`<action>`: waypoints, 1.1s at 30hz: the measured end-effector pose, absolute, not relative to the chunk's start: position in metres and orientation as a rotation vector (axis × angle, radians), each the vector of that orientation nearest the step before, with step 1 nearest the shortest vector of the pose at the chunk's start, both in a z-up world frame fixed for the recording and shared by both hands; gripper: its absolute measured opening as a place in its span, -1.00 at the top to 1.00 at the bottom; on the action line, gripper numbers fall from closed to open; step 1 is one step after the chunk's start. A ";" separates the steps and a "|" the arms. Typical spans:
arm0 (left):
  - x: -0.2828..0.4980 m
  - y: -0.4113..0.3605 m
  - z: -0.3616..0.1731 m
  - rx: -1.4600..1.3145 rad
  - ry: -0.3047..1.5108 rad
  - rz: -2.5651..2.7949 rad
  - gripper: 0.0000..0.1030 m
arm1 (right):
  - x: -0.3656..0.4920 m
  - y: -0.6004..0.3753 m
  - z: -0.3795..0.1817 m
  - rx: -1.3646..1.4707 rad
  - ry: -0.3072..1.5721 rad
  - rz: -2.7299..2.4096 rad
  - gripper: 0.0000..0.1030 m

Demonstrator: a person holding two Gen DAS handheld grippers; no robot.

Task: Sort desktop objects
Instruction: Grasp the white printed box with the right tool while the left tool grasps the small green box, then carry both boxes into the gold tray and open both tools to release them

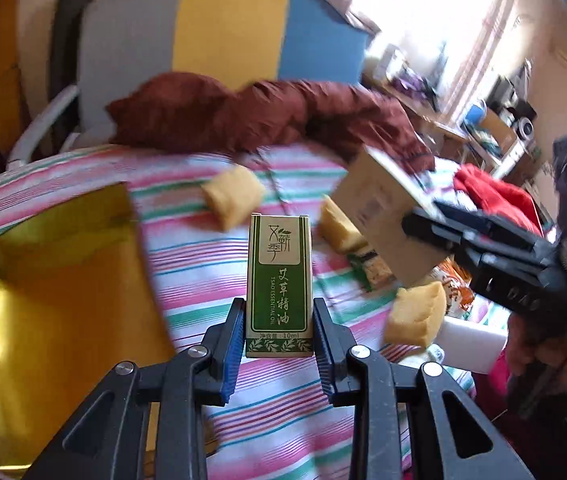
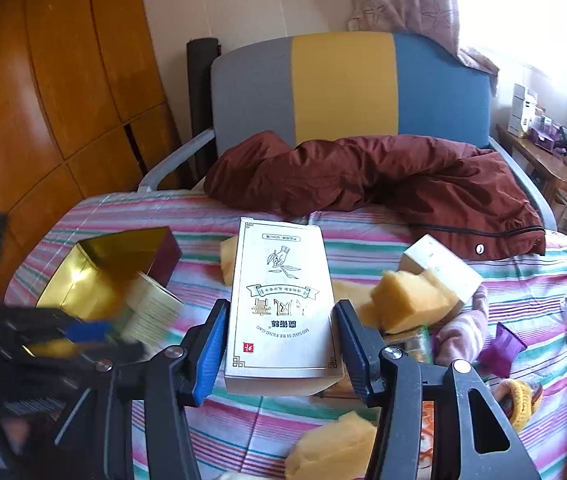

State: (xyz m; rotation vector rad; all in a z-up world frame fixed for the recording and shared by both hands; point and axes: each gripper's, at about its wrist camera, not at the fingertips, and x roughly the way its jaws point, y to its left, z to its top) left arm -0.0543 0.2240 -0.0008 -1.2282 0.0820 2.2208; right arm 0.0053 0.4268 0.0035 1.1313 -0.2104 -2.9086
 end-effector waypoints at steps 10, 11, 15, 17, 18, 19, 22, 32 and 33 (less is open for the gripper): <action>-0.061 0.104 0.008 -1.244 -0.030 2.437 0.39 | 0.005 0.359 0.003 1.144 -0.172 -2.794 -0.03; -0.063 0.094 0.004 -1.254 -0.039 2.455 0.39 | 0.003 0.348 0.004 1.144 -0.164 -2.781 -0.03; -0.066 0.059 -0.008 -1.288 -0.077 2.499 0.39 | -0.006 0.309 0.006 1.146 -0.135 -2.725 -0.03; -0.070 0.045 -0.017 -1.307 -0.094 2.514 0.39 | -0.013 0.286 0.006 1.155 -0.108 -2.697 -0.03; -0.072 0.039 -0.021 -1.314 -0.097 2.519 0.39 | -0.017 0.279 0.006 1.162 -0.102 -2.684 -0.03; -0.074 0.034 -0.024 -1.322 -0.100 2.524 0.39 | -0.021 0.270 0.005 1.172 -0.094 -2.670 -0.03; -0.082 0.017 -0.032 -1.342 -0.109 2.540 0.39 | -0.035 0.242 -0.001 1.205 -0.062 -2.627 -0.03; -0.107 -0.019 -0.042 -1.363 -0.097 2.628 0.38 | -0.084 0.179 -0.011 1.274 0.024 -2.584 -0.03; -0.111 -0.020 -0.044 -1.370 -0.096 2.631 0.38 | -0.090 0.175 -0.012 1.280 0.031 -2.587 -0.03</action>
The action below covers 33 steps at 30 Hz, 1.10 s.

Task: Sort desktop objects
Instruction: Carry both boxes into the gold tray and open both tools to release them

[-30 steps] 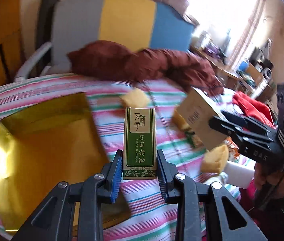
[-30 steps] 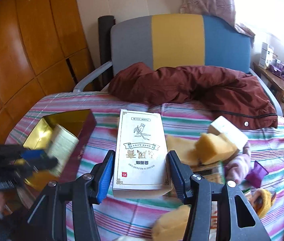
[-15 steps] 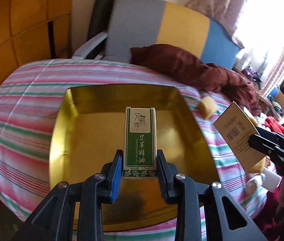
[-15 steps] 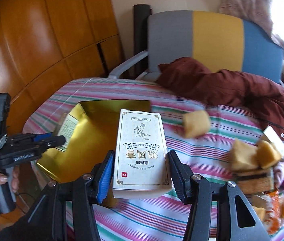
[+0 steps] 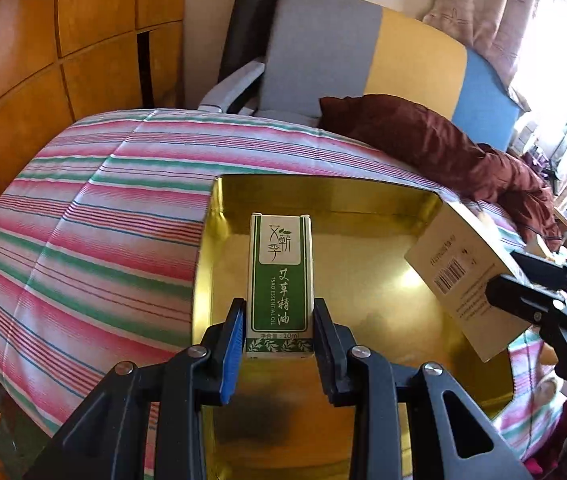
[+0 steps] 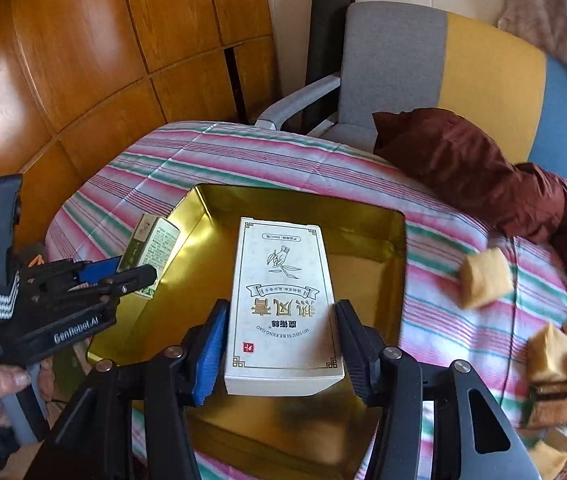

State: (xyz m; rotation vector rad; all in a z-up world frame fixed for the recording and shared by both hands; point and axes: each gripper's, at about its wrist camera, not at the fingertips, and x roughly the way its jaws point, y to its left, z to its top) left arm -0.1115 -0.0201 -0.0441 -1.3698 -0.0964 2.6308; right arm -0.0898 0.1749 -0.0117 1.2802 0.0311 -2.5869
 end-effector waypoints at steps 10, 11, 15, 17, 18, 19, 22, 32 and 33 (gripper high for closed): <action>-0.120 -0.030 -0.049 -1.376 -0.144 2.644 -0.04 | -0.127 0.144 -0.022 1.302 0.020 -2.623 -0.35; -0.118 -0.032 -0.051 -1.389 -0.163 2.639 -0.04 | -0.126 0.143 -0.024 1.305 0.032 -2.627 -0.36; -0.107 -0.039 -0.049 -1.379 -0.215 2.650 -0.05 | -0.117 0.141 -0.028 1.309 0.047 -2.634 -0.36; -0.096 -0.041 -0.046 -1.356 -0.248 2.648 -0.06 | -0.110 0.140 -0.026 1.293 0.043 -2.643 -0.37; -0.091 -0.042 -0.043 -1.346 -0.257 2.649 -0.06 | -0.106 0.139 -0.025 1.285 0.048 -2.652 -0.39; -0.087 -0.041 -0.041 -1.337 -0.262 2.651 -0.07 | -0.103 0.139 -0.023 1.277 0.056 -2.664 -0.42; -0.074 -0.039 -0.037 -1.321 -0.279 2.645 -0.07 | -0.091 0.137 -0.017 1.244 0.075 -2.698 -0.46; -0.042 -0.036 -0.026 -1.290 -0.302 2.631 -0.07 | -0.052 0.136 0.005 1.158 0.160 -2.799 -0.50; -0.039 -0.036 -0.026 -1.289 -0.304 2.630 -0.07 | -0.049 0.136 0.007 1.152 0.167 -2.807 -0.50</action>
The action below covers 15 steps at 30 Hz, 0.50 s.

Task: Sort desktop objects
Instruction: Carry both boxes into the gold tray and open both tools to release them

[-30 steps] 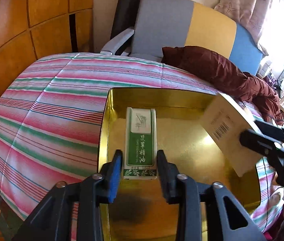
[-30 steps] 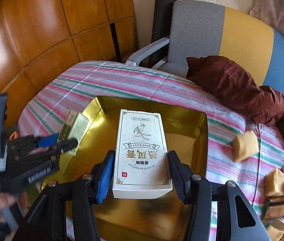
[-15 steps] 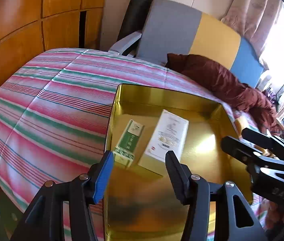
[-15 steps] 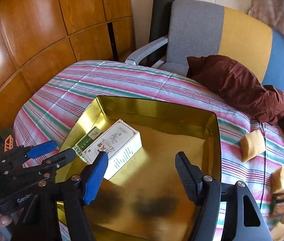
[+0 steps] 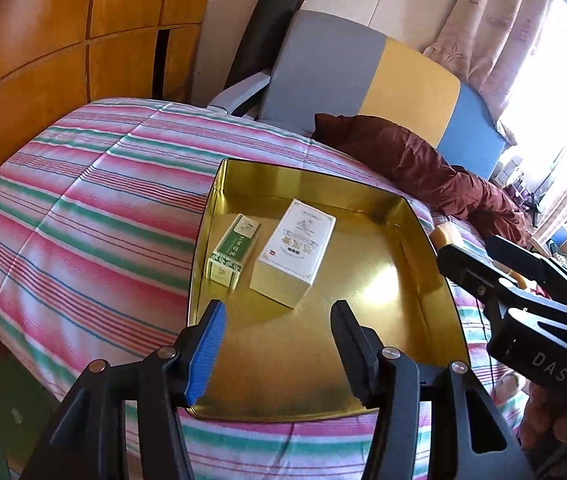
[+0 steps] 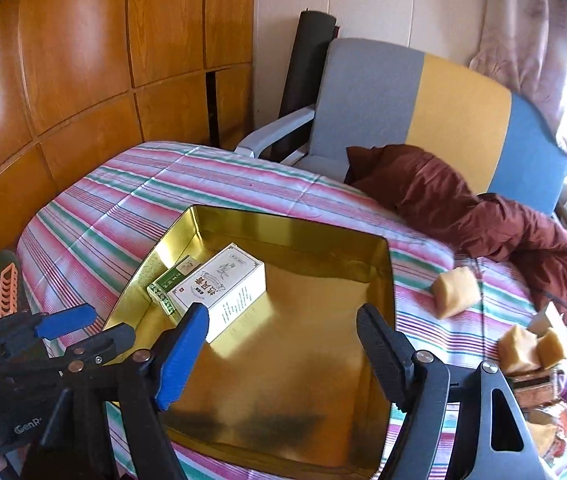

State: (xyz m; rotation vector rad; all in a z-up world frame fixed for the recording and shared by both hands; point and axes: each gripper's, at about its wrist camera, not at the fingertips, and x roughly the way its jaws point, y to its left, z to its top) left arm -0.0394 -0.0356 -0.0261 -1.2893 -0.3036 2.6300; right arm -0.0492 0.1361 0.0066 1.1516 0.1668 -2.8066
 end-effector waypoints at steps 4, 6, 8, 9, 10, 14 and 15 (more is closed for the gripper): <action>-0.031 -0.035 -0.026 -1.293 -0.311 2.626 -0.07 | -0.038 0.137 0.013 1.127 0.177 -2.834 -0.53; -0.029 -0.034 -0.026 -1.297 -0.311 2.624 -0.07 | -0.032 0.137 0.016 1.117 0.194 -2.851 -0.53; -0.027 -0.033 -0.026 -1.300 -0.310 2.623 -0.07 | -0.028 0.136 0.018 1.103 0.210 -2.858 -0.54; -0.026 -0.032 -0.025 -1.299 -0.309 2.623 -0.07 | -0.026 0.136 0.019 1.099 0.212 -2.858 -0.55; -0.024 -0.031 -0.025 -1.297 -0.308 2.623 -0.07 | -0.024 0.136 0.019 1.095 0.212 -2.859 -0.55; -0.022 -0.027 -0.023 -1.294 -0.302 2.615 -0.07 | -0.018 0.137 0.020 1.079 0.220 -2.865 -0.57; -0.022 -0.026 -0.023 -1.295 -0.304 2.611 -0.07 | -0.017 0.137 0.020 1.080 0.218 -2.865 -0.58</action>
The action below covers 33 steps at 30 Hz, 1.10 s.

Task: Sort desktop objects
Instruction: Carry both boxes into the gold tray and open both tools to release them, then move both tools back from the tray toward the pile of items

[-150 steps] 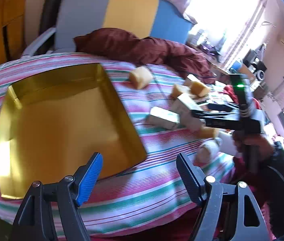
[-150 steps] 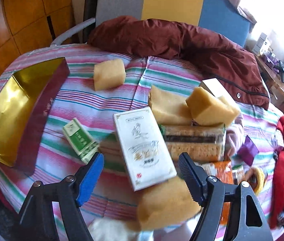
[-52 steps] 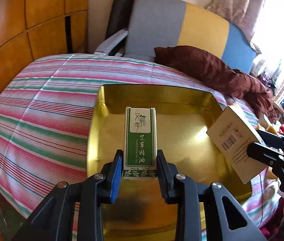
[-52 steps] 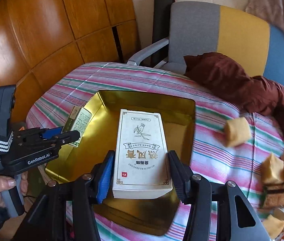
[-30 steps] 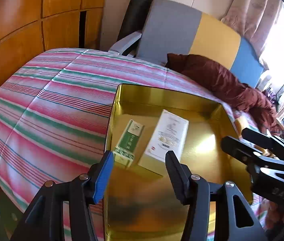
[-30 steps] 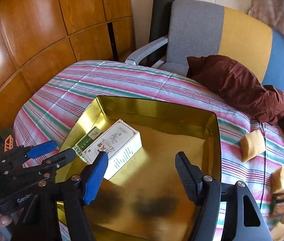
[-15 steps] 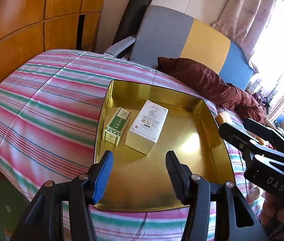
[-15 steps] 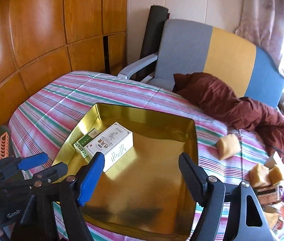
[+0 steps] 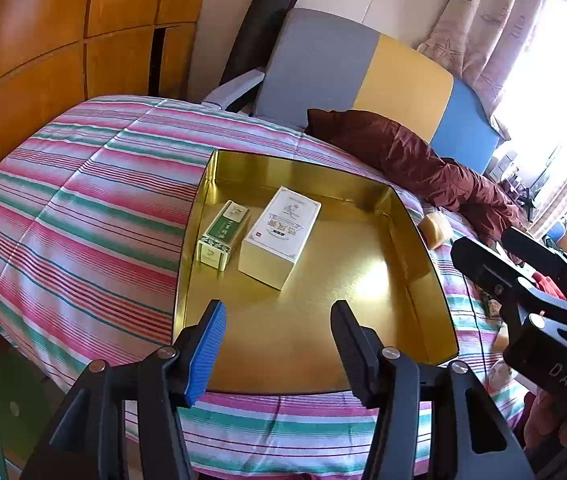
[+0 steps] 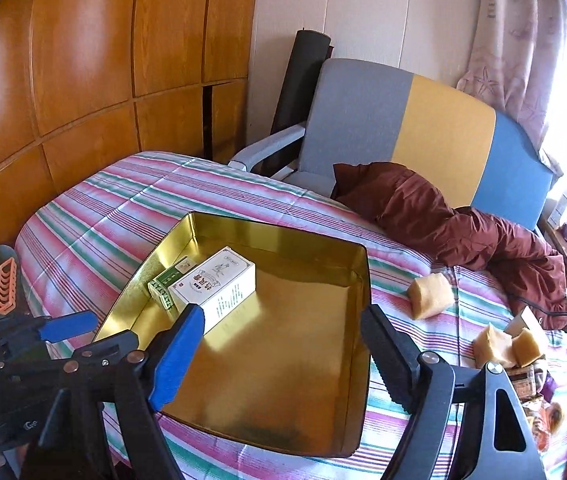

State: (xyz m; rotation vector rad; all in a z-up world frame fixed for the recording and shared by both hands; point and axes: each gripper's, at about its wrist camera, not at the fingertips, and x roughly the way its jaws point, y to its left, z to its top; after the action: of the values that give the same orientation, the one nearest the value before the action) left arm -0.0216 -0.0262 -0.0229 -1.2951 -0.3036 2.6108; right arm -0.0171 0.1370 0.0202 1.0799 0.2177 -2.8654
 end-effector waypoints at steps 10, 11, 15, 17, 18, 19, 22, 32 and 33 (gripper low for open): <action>-0.022 -0.019 -0.025 -1.325 -0.346 2.563 -0.24 | -0.009 0.150 0.018 1.090 0.211 -2.882 -0.65; -0.023 -0.017 -0.024 -1.319 -0.342 2.558 -0.24 | -0.008 0.152 0.018 1.092 0.209 -2.886 -0.65; -0.022 -0.007 -0.021 -1.301 -0.300 2.523 -0.24 | -0.005 0.165 0.013 1.122 0.195 -2.901 -0.68; -0.022 0.003 -0.019 -1.292 -0.268 2.497 -0.24 | -0.003 0.176 0.008 1.149 0.180 -2.909 -0.68; -0.022 0.006 -0.019 -1.289 -0.256 2.479 -0.24 | -0.002 0.180 0.006 1.163 0.178 -2.911 -0.68; -0.022 0.011 -0.019 -1.286 -0.242 2.464 -0.24 | -0.001 0.185 0.003 1.177 0.177 -2.913 -0.68; -0.021 0.028 -0.019 -1.280 -0.194 2.417 -0.24 | 0.007 0.205 -0.003 1.224 0.175 -2.917 -0.68; -0.010 0.094 -0.016 -1.219 -0.030 2.235 -0.24 | 0.059 0.298 -0.013 1.471 0.340 -2.803 -0.69; -0.008 0.100 -0.015 -1.206 -0.013 2.215 -0.24 | 0.067 0.305 -0.014 1.499 0.402 -2.779 -0.75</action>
State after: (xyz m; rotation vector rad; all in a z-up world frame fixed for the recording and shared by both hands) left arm -0.0083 0.1000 -0.0151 -1.2063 -0.0128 2.2145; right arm 0.0665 0.3048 -0.0142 1.4988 0.4021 -2.7792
